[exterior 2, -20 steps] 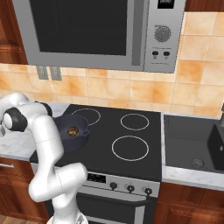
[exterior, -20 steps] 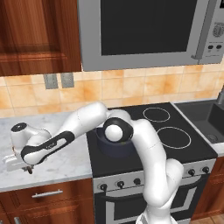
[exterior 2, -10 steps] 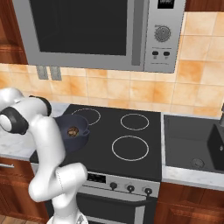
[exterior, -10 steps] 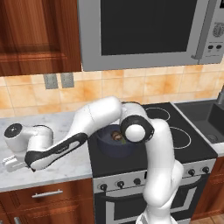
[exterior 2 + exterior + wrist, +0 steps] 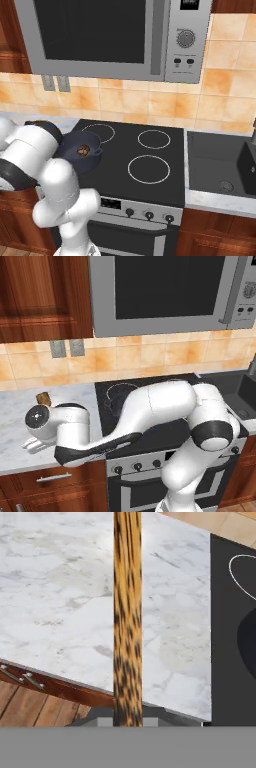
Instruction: Put the potato and lemon wedge in the pot. Retrieve the spatula and lightly stir the vegetables in the pot.
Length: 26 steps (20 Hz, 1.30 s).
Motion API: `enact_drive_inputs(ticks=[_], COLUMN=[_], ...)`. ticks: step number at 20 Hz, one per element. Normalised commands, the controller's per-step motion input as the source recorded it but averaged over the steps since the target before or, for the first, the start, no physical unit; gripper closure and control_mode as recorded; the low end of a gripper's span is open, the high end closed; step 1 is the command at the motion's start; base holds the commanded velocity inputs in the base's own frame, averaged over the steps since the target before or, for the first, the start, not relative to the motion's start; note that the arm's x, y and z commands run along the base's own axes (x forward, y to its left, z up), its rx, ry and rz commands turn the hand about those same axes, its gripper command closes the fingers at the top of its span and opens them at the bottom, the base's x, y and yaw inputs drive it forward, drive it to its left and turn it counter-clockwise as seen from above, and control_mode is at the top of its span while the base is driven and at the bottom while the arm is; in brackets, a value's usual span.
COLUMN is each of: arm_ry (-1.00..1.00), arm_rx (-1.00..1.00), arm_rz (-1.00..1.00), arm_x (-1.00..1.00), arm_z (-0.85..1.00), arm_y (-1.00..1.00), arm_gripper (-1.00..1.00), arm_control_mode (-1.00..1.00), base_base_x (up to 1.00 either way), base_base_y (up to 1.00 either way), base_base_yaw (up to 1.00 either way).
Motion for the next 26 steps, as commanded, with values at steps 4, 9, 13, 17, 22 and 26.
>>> enact_drive_inputs(ticks=[4, 9, 13, 17, 22, 26], arm_ry=[0.05, 0.18, 0.29, 0.3, 0.17, 0.01], arm_rx=[0.03, 0.05, 0.01, 0.0, 0.0, 0.0], arm_rz=[0.12, 0.14, 0.16, 0.2, 0.17, 0.16], arm_x=[-0.11, -0.03, 0.0, 0.11, 0.17, 0.0], arm_z=[0.63, 0.27, 0.1, 0.0, 0.18, 0.26], arm_y=[-0.99, -1.0, -1.0, -1.0, -0.96, -0.63], arm_gripper=[1.0, 1.0, 1.0, 1.0, 1.0, 1.0], arm_control_mode=[-1.0, -1.0, -1.0, -1.0, -1.0, -1.0], base_base_x=[0.0, 0.0, 0.0, 0.0, 0.0, 0.0], base_base_y=[0.0, 0.0, 0.0, 0.0, 0.0, 0.0], base_base_yaw=[0.0, 0.0, 0.0, 0.0, 0.0, 0.0])
